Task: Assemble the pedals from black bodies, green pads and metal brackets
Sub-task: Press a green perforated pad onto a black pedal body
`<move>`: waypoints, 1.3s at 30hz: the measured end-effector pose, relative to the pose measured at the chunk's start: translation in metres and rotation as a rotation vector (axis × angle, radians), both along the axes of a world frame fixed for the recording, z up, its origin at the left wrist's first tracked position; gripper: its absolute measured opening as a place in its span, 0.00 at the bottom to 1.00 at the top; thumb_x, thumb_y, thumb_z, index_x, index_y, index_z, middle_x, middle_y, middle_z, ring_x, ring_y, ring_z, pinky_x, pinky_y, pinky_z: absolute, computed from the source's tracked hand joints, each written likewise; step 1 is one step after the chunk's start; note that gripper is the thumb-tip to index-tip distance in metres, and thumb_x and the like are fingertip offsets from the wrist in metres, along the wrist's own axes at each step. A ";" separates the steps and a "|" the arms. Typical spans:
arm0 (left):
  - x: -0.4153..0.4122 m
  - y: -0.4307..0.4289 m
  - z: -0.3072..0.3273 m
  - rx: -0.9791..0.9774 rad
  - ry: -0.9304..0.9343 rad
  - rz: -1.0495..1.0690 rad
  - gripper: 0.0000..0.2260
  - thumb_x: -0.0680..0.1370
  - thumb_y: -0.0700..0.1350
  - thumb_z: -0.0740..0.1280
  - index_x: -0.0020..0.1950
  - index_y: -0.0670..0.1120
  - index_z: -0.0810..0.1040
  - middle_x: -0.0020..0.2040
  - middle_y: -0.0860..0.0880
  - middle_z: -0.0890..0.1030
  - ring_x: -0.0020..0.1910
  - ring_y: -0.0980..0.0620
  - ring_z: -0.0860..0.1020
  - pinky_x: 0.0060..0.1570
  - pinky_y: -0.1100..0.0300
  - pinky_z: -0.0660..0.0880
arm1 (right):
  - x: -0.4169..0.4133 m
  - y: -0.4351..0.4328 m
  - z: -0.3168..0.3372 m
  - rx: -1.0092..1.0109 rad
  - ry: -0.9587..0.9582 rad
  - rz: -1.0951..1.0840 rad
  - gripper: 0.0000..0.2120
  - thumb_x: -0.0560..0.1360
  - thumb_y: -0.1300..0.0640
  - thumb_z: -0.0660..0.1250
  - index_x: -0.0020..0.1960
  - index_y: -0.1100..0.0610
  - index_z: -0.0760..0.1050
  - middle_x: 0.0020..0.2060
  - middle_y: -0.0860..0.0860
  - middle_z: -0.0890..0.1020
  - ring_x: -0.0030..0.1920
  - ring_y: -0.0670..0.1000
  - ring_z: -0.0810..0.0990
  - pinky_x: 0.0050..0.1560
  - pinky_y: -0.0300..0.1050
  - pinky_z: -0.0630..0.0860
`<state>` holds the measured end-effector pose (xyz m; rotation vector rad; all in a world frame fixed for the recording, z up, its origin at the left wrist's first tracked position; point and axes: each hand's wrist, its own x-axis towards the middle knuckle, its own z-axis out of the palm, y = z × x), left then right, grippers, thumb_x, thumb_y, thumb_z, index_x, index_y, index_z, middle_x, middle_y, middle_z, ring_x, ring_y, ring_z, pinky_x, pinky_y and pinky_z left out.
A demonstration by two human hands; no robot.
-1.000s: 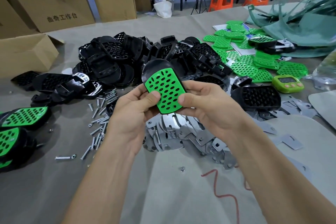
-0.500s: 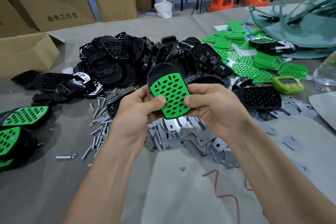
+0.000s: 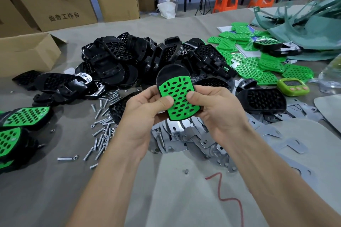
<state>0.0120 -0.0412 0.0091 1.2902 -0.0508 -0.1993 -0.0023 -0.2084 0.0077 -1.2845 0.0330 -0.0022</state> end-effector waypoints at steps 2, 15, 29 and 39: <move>0.000 0.000 0.001 0.014 0.005 0.008 0.08 0.80 0.41 0.69 0.54 0.47 0.87 0.54 0.47 0.87 0.52 0.50 0.86 0.46 0.59 0.82 | 0.000 0.000 -0.001 -0.013 -0.002 -0.011 0.11 0.78 0.68 0.66 0.57 0.66 0.83 0.50 0.63 0.86 0.53 0.65 0.85 0.59 0.65 0.80; 0.001 0.008 0.008 -0.054 0.063 0.010 0.18 0.68 0.45 0.71 0.57 0.41 0.82 0.50 0.44 0.88 0.45 0.48 0.87 0.39 0.59 0.82 | -0.002 -0.002 -0.003 0.027 0.021 0.115 0.12 0.77 0.67 0.66 0.58 0.67 0.82 0.53 0.62 0.86 0.57 0.63 0.84 0.64 0.62 0.78; -0.006 0.002 0.011 0.018 0.005 0.083 0.09 0.79 0.33 0.67 0.52 0.42 0.85 0.44 0.43 0.88 0.39 0.48 0.87 0.35 0.59 0.82 | -0.001 -0.003 0.004 -0.097 0.004 0.105 0.12 0.82 0.64 0.62 0.61 0.68 0.79 0.56 0.67 0.83 0.57 0.65 0.83 0.63 0.70 0.74; -0.003 0.003 0.006 0.081 -0.002 0.096 0.11 0.79 0.32 0.67 0.48 0.44 0.86 0.42 0.44 0.88 0.37 0.50 0.86 0.33 0.61 0.81 | 0.001 0.003 -0.004 -0.026 -0.019 0.086 0.12 0.80 0.69 0.62 0.59 0.67 0.81 0.54 0.65 0.85 0.57 0.66 0.83 0.62 0.64 0.78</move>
